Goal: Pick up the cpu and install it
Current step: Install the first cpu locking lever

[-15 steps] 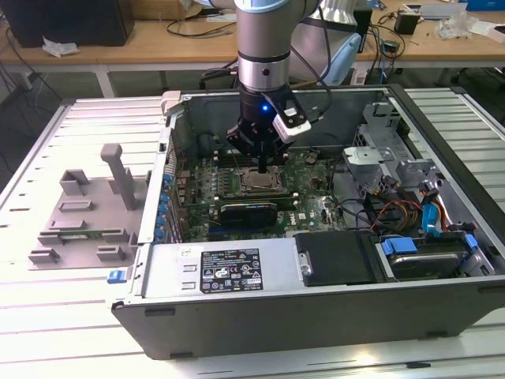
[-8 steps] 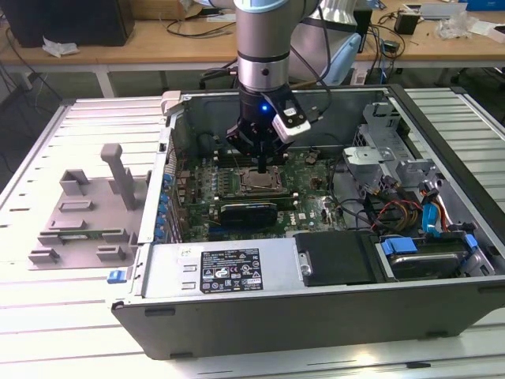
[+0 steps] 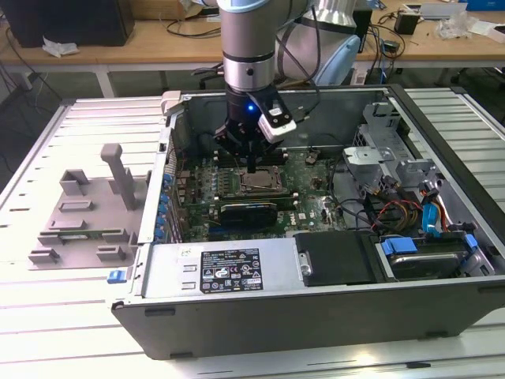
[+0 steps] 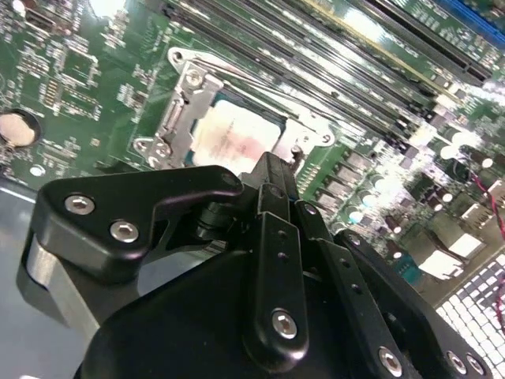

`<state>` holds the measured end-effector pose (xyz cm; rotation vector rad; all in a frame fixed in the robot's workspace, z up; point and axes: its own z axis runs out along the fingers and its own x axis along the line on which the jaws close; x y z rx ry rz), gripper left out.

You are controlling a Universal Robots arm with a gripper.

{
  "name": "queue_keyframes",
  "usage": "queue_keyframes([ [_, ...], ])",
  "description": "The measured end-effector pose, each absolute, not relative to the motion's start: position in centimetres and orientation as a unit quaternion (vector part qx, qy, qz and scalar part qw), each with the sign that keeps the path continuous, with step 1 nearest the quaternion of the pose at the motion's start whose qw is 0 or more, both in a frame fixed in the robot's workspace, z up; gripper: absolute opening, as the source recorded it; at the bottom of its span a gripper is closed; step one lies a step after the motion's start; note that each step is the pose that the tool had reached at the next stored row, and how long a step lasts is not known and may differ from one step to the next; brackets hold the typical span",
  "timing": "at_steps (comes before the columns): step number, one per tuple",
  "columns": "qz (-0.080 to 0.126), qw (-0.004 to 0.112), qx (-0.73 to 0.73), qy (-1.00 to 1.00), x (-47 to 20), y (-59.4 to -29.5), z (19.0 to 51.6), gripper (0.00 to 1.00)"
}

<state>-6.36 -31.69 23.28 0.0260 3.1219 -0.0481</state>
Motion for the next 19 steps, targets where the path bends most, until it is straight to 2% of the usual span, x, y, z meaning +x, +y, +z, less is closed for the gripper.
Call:
queue_keyframes([
  [19,-0.015,0.013,0.008,1.0,-10.4,-31.6,23.3,0.11],
])
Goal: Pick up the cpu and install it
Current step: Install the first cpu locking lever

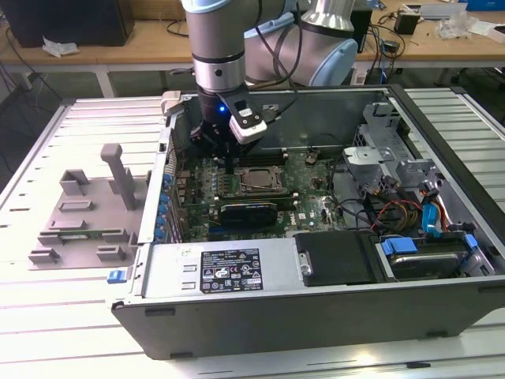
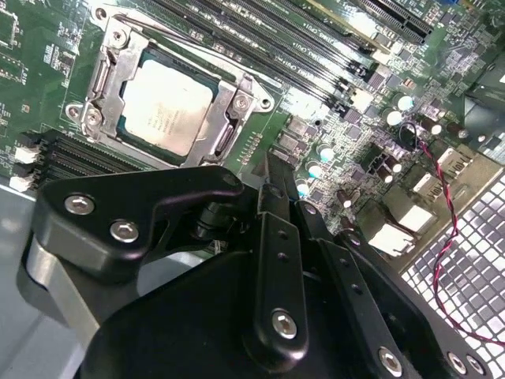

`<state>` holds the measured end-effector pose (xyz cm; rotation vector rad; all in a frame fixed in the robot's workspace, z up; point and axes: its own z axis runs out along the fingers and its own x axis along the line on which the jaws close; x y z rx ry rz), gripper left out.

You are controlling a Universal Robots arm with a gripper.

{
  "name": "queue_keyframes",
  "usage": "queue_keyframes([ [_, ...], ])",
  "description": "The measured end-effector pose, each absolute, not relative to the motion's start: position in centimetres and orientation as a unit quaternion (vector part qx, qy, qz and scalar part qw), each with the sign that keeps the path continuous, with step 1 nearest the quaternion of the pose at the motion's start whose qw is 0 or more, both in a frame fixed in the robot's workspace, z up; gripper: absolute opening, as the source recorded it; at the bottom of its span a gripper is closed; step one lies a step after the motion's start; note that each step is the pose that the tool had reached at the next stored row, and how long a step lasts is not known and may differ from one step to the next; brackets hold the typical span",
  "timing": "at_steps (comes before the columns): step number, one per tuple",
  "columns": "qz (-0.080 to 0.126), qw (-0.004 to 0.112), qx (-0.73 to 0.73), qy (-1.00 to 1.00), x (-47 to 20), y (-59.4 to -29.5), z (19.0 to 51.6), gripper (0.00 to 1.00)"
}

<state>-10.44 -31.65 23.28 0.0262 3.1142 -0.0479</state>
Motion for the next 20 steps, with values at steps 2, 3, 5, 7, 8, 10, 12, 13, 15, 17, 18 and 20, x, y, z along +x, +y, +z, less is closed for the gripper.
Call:
queue_keyframes([
  [2,-0.015,0.013,0.008,1.0,-10.4,-31.6,23.3,0.11],
  [3,-0.015,0.013,0.008,1.0,-10.4,-31.6,23.3,0.11],
  [5,-0.015,0.013,0.008,1.0,-10.4,-31.6,23.3,0.11],
  [7,-0.015,0.013,0.008,1.0,-10.5,-31.6,23.4,0.11],
  [8,-0.015,0.014,0.008,1.0,-10.5,-31.6,23.5,0.11],
  [10,-0.015,0.014,0.008,1.0,-10.5,-31.6,23.6,0.11],
  [12,-0.015,0.014,0.008,1.0,-10.5,-31.6,24.0,0.11],
  [13,-0.015,0.014,0.008,1.0,-10.5,-31.6,25.4,0.11],
  [15,-0.015,0.014,0.008,1.0,-10.4,-31.6,26.0,0.11],
  [17,-0.007,0.016,0.009,1.0,-11.0,-31.6,26.0,0.11],
  [18,-0.007,0.016,0.009,1.0,-11.4,-31.5,25.9,0.11],
  [20,0.003,0.019,0.008,1.0,-11.7,-31.5,25.8,0.11],
])
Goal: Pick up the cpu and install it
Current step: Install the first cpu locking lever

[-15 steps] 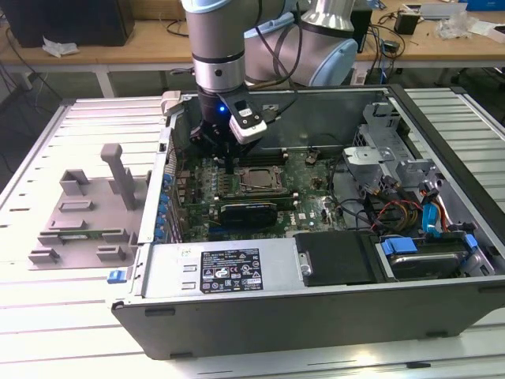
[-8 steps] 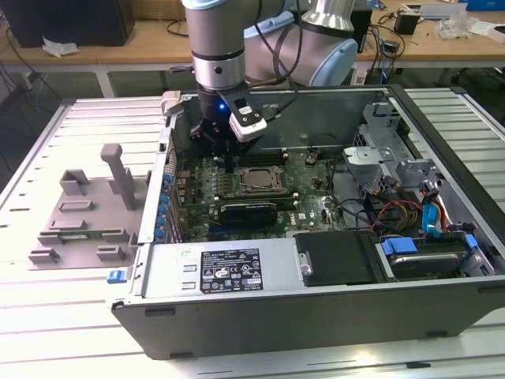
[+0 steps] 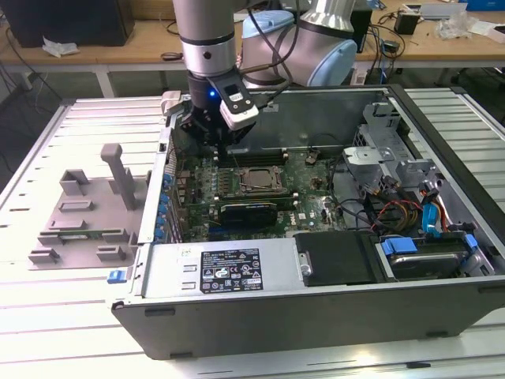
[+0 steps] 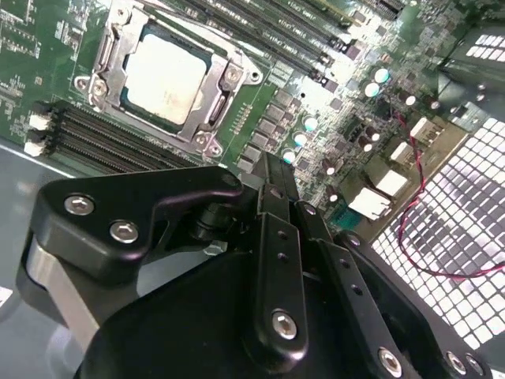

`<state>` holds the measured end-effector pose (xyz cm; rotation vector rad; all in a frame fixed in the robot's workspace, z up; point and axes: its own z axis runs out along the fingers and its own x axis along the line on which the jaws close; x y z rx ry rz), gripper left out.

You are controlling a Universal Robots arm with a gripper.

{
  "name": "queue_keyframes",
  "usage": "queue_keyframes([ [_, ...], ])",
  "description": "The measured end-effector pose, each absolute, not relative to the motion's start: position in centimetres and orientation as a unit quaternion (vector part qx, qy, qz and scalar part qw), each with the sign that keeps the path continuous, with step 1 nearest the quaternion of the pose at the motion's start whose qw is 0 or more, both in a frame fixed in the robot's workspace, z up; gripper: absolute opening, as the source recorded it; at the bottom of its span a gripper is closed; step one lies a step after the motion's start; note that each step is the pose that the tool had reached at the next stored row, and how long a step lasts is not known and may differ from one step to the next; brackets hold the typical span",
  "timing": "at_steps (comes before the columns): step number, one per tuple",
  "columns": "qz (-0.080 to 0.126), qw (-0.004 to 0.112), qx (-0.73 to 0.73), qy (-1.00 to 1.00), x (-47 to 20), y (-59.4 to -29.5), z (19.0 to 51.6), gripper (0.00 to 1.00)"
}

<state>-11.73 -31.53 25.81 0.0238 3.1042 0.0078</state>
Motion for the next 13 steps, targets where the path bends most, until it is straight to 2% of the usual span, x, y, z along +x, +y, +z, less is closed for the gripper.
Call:
queue_keyframes([
  [5,0.04,0.025,0.002,0.999,-11.91,-31.53,25.8,0.11],
  [13,0.068,0.024,-0.038,0.997,-11.97,-31.53,25.65,0.11],
])
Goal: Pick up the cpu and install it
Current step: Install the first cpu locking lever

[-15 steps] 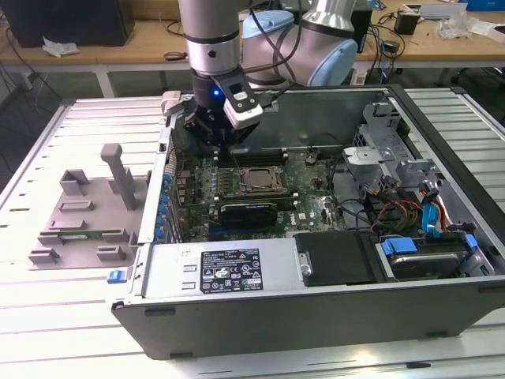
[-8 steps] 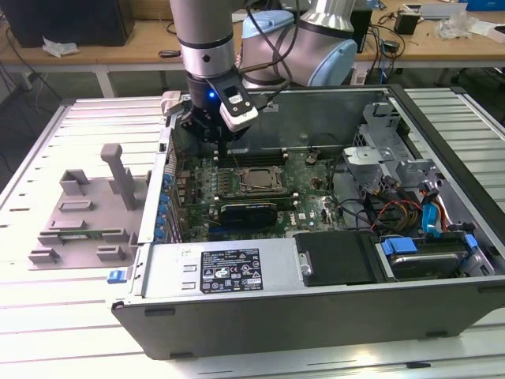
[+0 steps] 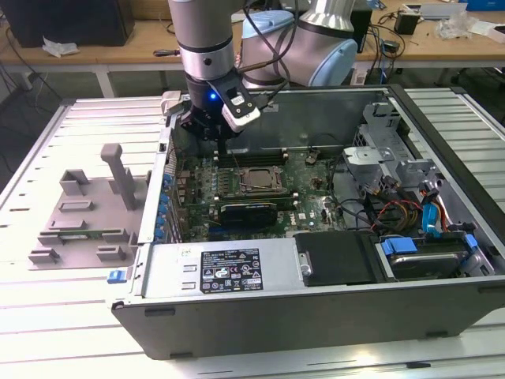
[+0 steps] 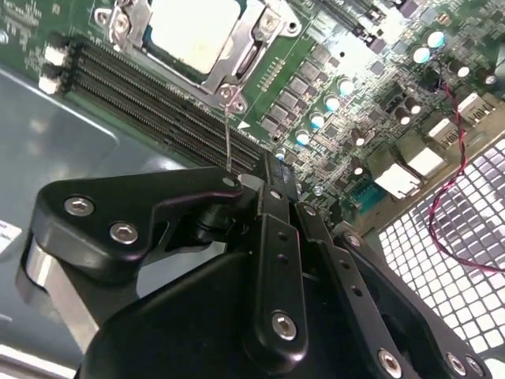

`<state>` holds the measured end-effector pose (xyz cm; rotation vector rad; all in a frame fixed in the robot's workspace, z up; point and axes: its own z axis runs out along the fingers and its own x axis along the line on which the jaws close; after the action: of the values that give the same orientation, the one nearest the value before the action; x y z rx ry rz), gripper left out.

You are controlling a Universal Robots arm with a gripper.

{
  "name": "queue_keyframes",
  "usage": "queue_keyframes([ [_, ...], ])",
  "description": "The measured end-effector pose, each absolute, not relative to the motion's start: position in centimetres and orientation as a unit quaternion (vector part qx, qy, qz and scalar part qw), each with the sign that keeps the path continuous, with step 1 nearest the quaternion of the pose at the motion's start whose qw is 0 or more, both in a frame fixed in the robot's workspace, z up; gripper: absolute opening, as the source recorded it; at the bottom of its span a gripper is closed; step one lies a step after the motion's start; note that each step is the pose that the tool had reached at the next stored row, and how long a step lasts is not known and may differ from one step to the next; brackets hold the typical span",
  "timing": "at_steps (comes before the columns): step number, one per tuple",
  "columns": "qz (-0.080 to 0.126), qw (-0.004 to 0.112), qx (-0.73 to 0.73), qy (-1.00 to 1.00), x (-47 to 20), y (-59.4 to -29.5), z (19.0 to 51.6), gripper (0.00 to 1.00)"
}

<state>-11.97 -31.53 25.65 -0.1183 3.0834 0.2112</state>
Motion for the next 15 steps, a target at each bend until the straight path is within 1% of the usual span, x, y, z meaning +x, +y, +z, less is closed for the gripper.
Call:
queue_keyframes([
  [2,0.072,0.024,-0.047,0.996,-12.0,-31.5,25.6,0.11],
  [3,0.077,0.025,-0.055,0.995,-12.0,-31.5,25.6,0.11],
  [9,0.102,0.032,-0.068,0.992,-12.0,-31.5,25.6,0.11],
  [15,0.102,0.032,-0.068,0.992,-10.8,-32.3,25.6,0.11],
])
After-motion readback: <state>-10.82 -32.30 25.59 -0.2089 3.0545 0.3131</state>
